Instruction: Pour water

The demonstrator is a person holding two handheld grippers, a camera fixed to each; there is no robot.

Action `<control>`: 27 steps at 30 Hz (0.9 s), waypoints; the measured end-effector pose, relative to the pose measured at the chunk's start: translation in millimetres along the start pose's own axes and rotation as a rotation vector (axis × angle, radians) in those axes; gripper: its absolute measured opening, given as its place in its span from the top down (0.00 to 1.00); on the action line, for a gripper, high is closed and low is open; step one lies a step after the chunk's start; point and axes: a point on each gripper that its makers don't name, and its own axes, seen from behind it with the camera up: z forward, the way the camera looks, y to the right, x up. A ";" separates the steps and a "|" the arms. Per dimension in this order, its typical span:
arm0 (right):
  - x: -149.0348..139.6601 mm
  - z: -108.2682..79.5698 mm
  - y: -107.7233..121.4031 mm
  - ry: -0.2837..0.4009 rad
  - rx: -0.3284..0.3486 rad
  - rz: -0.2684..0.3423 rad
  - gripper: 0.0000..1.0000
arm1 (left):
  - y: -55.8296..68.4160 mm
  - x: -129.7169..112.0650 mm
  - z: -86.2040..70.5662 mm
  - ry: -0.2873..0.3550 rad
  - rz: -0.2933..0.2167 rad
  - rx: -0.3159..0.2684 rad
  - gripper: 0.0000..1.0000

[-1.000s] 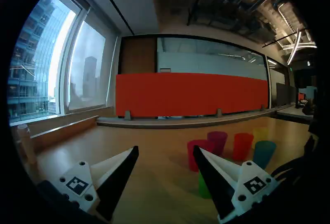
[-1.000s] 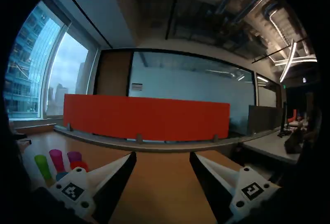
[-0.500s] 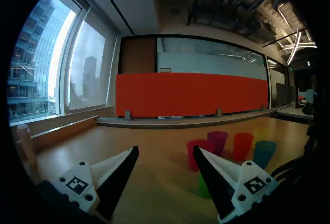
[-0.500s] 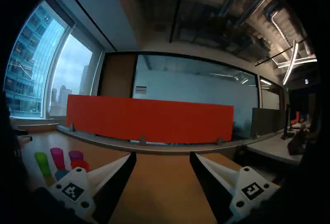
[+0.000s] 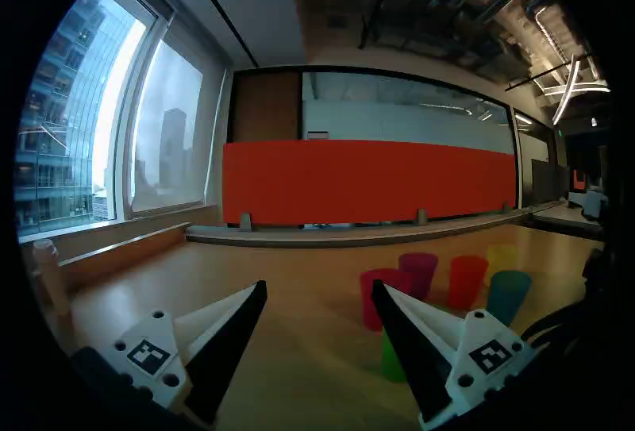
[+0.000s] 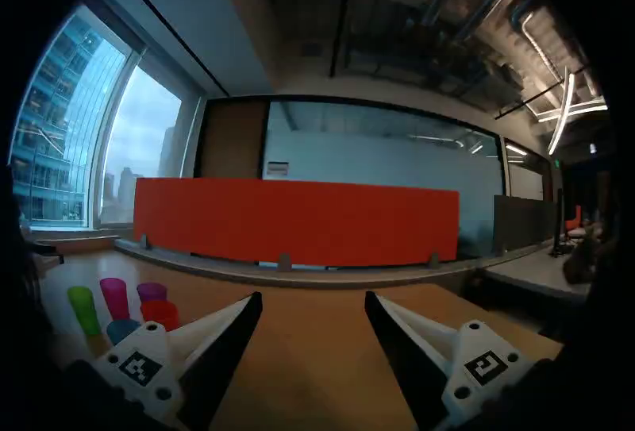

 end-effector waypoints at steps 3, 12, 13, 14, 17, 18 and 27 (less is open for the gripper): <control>-8.1 0.8 -5.4 -0.005 0.004 0.001 0.00 | 0.3 0.1 0.0 0.000 0.000 0.000 0.02; -27.3 2.4 -14.1 -0.025 0.015 0.041 0.00 | 0.4 -0.1 -0.1 0.000 0.000 0.000 0.02; -29.1 2.0 -14.3 -0.029 0.016 0.042 0.00 | 0.2 -0.1 -0.1 0.000 0.000 0.000 0.02; -31.1 1.5 -14.5 -0.032 0.017 0.044 0.00 | 0.1 -0.2 0.0 0.000 0.000 0.000 0.02; -35.7 1.2 -13.3 -0.036 0.017 0.040 0.00 | -0.1 -0.5 -0.2 0.000 0.000 0.000 0.02; -37.0 1.3 -12.5 -0.037 0.015 0.038 0.00 | -0.1 -0.6 -0.2 0.000 0.000 0.000 0.02; -45.0 2.3 -3.2 -0.048 -0.007 0.036 0.00 | 0.1 -0.5 -0.2 0.000 0.000 0.000 0.02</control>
